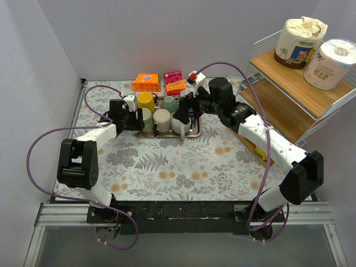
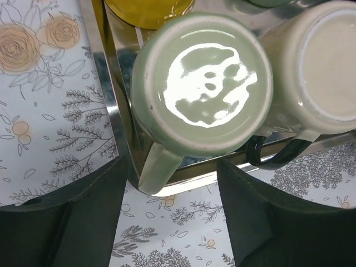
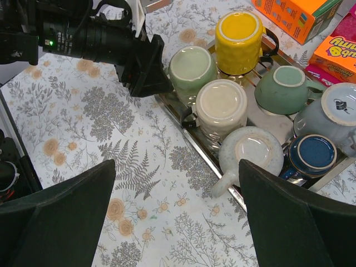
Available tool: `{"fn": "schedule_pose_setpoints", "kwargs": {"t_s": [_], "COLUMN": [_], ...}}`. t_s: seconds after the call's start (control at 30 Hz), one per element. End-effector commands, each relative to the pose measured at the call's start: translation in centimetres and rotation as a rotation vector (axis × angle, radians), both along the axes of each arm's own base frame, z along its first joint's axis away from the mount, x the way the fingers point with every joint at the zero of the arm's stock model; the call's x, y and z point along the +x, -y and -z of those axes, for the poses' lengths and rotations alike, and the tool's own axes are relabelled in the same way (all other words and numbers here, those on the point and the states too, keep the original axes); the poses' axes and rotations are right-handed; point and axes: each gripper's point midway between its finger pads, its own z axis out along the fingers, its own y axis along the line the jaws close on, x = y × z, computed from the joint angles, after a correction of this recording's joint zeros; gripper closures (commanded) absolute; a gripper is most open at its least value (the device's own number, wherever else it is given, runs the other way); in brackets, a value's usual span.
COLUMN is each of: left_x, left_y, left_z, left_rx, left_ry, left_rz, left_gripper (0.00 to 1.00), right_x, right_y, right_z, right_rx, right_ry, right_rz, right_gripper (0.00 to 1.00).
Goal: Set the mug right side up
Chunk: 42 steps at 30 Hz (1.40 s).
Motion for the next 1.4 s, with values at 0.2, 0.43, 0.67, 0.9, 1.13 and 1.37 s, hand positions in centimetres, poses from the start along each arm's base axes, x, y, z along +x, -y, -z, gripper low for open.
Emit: {"fn": "schedule_pose_setpoints", "kwargs": {"t_s": [0.2, 0.43, 0.67, 0.9, 1.13, 1.37], "left_x": [0.7, 0.9, 0.6, 1.2, 0.7, -1.9], "left_y": [0.0, 0.4, 0.1, -0.3, 0.5, 1.0], "left_z": [-0.1, -0.2, 1.2, 1.3, -1.3, -4.8], "left_rx": [0.099, 0.115, 0.157, 0.182, 0.151, 0.083], "left_ry": [-0.012, -0.005, -0.030, -0.020, 0.037, 0.074], "left_rz": [0.011, 0.023, 0.013, -0.038, -0.022, -0.032], "left_gripper": [0.49, 0.63, 0.70, 0.95, 1.00, 1.00], "right_x": [0.6, 0.6, 0.5, 0.3, 0.3, -0.9], "right_y": [-0.1, 0.2, 0.5, 0.6, 0.9, 0.0], "right_z": [0.1, 0.7, 1.6, 1.9, 2.2, 2.5], "right_rx": [0.013, -0.001, -0.015, -0.020, 0.027, 0.072], "right_ry": [0.015, 0.003, -0.020, -0.056, -0.079, -0.152], "right_rz": [0.024, 0.038, 0.054, 0.067, 0.120, 0.074], "right_gripper": [0.02, 0.03, 0.03, 0.02, 0.01, 0.01]}}
